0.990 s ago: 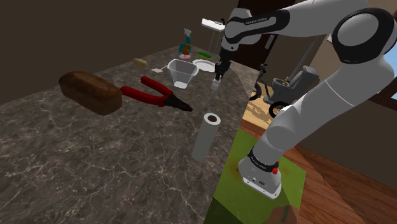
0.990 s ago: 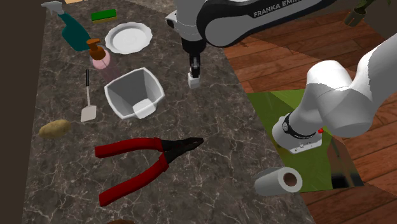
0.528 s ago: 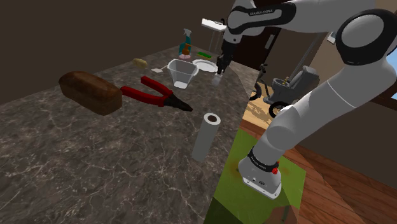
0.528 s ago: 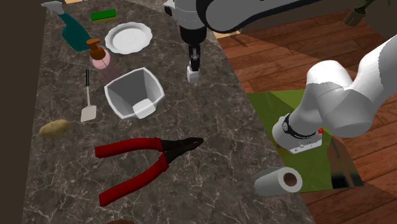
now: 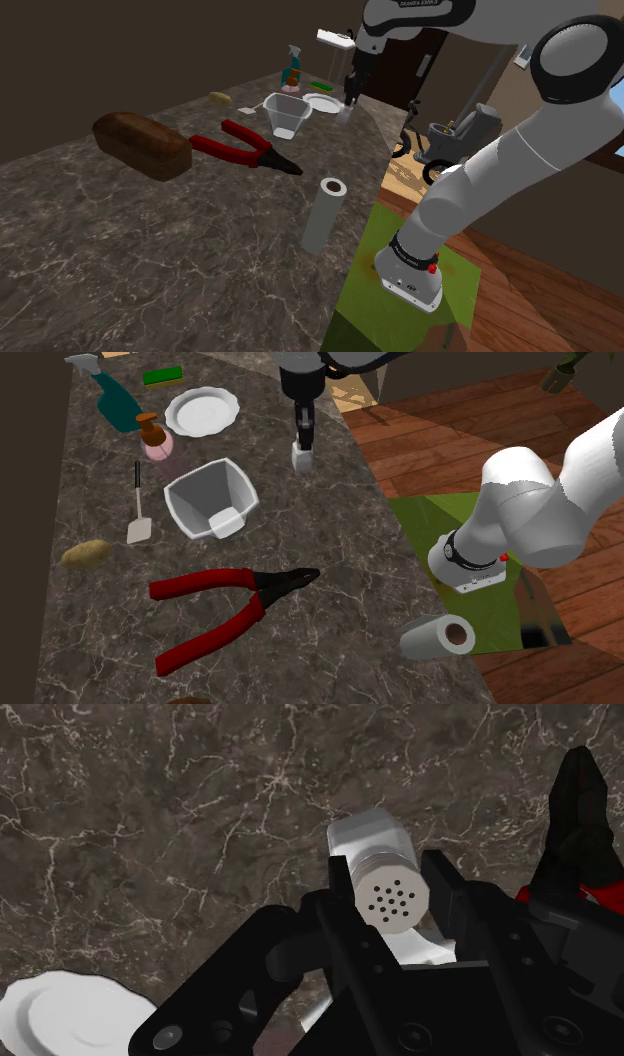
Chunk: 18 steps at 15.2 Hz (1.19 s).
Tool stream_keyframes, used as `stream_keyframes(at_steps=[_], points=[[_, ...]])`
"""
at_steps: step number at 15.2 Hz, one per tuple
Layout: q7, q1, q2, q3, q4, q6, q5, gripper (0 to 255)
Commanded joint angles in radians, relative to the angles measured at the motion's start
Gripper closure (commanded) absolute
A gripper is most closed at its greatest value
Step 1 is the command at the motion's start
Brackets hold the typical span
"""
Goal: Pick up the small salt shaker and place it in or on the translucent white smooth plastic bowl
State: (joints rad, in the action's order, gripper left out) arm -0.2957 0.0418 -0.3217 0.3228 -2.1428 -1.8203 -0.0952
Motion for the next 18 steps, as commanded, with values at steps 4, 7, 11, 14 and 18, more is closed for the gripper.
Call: stream_keyframes(at_steps=[4,7,11,14,18], points=[[0.0,-0.002,-0.003,-0.005,0.065,0.068,0.002,255],[0.0,-0.003,-0.001,-0.007,0.107,0.109,0.004,255],[0.009,-0.019,0.072,-0.013,0.213,0.144,0.028,255],[0.021,-0.036,0.181,-0.019,0.34,0.168,0.062,255],[0.034,-0.049,0.336,-0.026,0.538,0.217,0.109,255]])
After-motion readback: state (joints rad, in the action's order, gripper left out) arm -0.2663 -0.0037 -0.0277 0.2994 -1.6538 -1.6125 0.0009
